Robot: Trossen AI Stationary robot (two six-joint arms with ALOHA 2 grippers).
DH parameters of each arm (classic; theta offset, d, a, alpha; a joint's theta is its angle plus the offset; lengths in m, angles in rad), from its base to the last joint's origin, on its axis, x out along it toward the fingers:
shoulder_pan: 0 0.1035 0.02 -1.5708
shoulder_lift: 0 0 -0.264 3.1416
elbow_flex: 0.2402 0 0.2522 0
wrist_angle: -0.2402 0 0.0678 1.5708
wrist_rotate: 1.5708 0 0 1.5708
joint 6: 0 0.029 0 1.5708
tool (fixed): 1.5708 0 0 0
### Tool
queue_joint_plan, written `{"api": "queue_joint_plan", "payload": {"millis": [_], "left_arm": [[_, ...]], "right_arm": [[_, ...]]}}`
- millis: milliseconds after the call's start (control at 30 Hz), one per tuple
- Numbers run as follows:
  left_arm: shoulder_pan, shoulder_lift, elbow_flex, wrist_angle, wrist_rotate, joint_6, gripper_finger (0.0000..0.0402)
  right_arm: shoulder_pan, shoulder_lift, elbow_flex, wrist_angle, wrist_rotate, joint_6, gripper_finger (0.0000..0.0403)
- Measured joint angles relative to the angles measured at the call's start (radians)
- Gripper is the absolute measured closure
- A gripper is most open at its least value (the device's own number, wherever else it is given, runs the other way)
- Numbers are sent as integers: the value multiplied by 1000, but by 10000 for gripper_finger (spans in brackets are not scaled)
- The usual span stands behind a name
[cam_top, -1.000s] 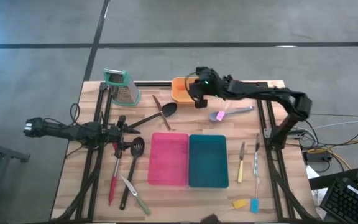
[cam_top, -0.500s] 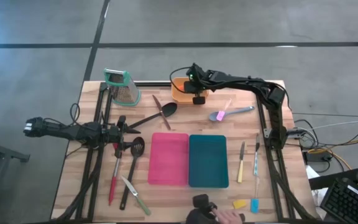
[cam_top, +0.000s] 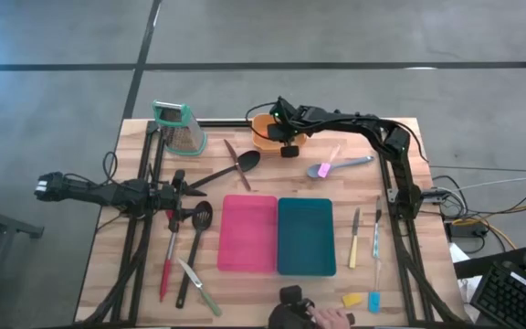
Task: Pick & Place Kitchen Items
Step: Put the orange spatula into the yellow bin
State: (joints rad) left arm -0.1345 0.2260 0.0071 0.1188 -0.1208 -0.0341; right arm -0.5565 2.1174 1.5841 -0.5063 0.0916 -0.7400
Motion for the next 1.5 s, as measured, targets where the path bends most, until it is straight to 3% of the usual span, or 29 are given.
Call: {"api": "queue_joint_plan", "payload": {"millis": [333, 600, 800, 1267, 1500], "left_arm": [[0, 0, 0, -2, 0, 0, 170], [0, 0, 0, -2, 0, 0, 170], [0, 0, 0, 0, 0, 0, 170], [0, 0, 0, -1, 0, 0, 170], [0, 0, 0, -1, 0, 0, 170]], "right_arm": [[-3, 10, 12, -49, -11, 81, 381], [-1, 28, 159, -184, -13, 159, 384], [-2, 98, 256, -326, -13, 183, 384], [0, 285, 424, -465, 15, 165, 383], [-1, 283, 423, -463, 16, 166, 306]]}}
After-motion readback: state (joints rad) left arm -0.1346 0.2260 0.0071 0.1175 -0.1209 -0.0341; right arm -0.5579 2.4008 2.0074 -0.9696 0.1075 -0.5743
